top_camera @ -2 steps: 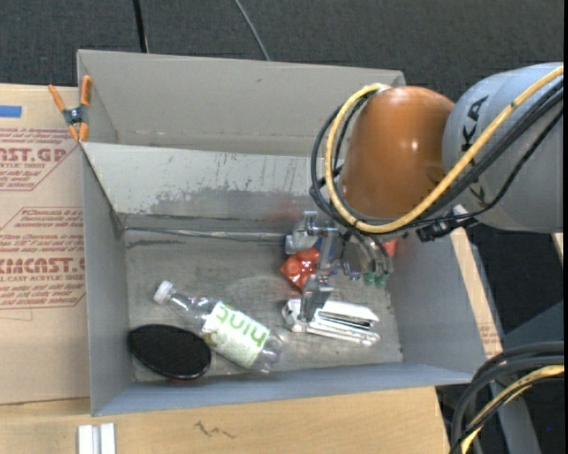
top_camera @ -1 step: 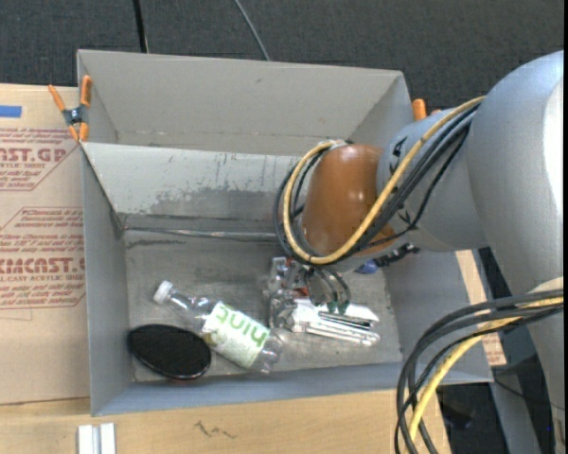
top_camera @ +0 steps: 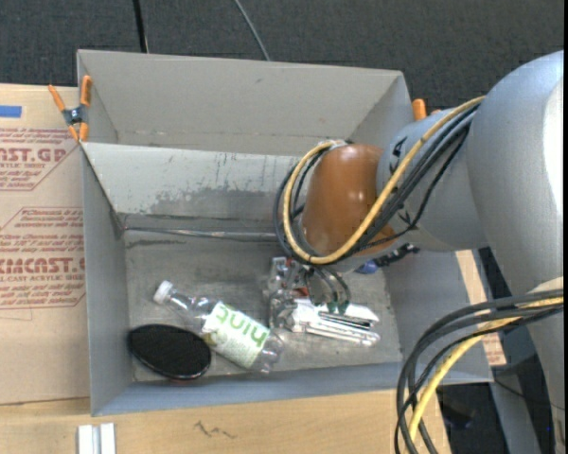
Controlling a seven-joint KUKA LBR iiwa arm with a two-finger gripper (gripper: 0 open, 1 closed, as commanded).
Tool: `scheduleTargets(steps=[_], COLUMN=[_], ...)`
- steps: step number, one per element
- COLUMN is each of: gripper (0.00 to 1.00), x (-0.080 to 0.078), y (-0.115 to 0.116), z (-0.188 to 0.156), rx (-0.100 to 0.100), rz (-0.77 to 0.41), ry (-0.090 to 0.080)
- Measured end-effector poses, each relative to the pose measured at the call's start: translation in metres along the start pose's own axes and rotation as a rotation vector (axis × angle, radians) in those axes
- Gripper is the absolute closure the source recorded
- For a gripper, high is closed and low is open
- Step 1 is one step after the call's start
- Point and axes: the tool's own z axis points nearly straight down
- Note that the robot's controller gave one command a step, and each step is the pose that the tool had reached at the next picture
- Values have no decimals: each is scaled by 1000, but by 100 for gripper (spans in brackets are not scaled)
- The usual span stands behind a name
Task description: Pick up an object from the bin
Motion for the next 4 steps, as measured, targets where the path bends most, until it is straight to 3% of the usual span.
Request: scheduleTargets(steps=[1, 2, 3, 4], gripper=[100, 100, 100, 100], x=[7, 40, 43, 46], y=[3, 11, -14, -3], z=[-4, -8, -19, -58], rx=[3, -1, 1, 2], rz=[75, 295, 254, 366], ry=[4, -14, 8, 8])
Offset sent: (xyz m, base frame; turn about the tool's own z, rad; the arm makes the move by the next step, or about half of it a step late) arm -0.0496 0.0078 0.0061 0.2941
